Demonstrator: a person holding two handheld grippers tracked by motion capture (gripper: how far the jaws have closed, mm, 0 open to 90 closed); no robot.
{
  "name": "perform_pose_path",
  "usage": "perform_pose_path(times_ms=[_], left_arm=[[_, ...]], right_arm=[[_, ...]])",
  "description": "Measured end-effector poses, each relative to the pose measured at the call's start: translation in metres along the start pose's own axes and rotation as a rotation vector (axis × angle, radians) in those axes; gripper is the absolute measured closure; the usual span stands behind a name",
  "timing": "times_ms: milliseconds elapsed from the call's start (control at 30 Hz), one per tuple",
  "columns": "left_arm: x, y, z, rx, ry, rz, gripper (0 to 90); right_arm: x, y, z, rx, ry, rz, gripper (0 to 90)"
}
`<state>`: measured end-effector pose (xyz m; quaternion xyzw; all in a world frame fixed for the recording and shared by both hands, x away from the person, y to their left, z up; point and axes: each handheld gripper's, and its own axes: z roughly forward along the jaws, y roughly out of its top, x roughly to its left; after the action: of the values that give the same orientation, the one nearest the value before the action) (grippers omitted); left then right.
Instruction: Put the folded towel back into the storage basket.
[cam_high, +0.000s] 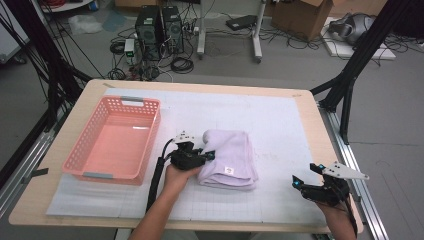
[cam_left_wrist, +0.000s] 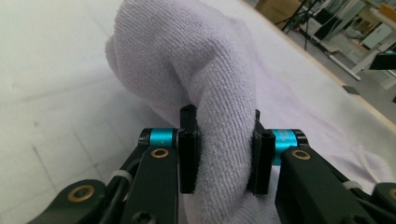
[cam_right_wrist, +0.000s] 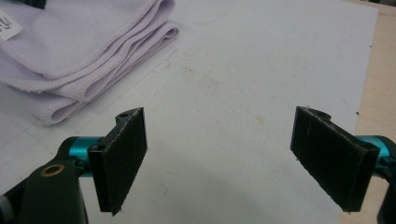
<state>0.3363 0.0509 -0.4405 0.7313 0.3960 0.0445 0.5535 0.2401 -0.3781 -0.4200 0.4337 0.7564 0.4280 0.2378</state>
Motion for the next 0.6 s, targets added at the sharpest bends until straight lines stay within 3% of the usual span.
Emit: perform_pose_path(times_ms=[100,233,433,600], left_arm=[[-0.006,0.003,-0.008,-0.057,-0.003,0.067,71.6],[-0.012,0.006,-0.019,-0.098,0.005,0.17,71.6],[-0.022,0.013,-0.035,-0.142,0.018,0.28,72.1],[-0.029,0.021,-0.046,-0.174,0.011,0.344,73.0]], right_arm=[[0.0,0.0,0.0,0.0,0.0,0.001,17.6],[0.001,0.001,-0.001,-0.008,0.002,0.001,17.6],[0.001,0.001,0.0,-0.011,0.0,-0.002,17.6],[0.002,0.002,0.0,-0.012,0.003,-0.004,17.6]])
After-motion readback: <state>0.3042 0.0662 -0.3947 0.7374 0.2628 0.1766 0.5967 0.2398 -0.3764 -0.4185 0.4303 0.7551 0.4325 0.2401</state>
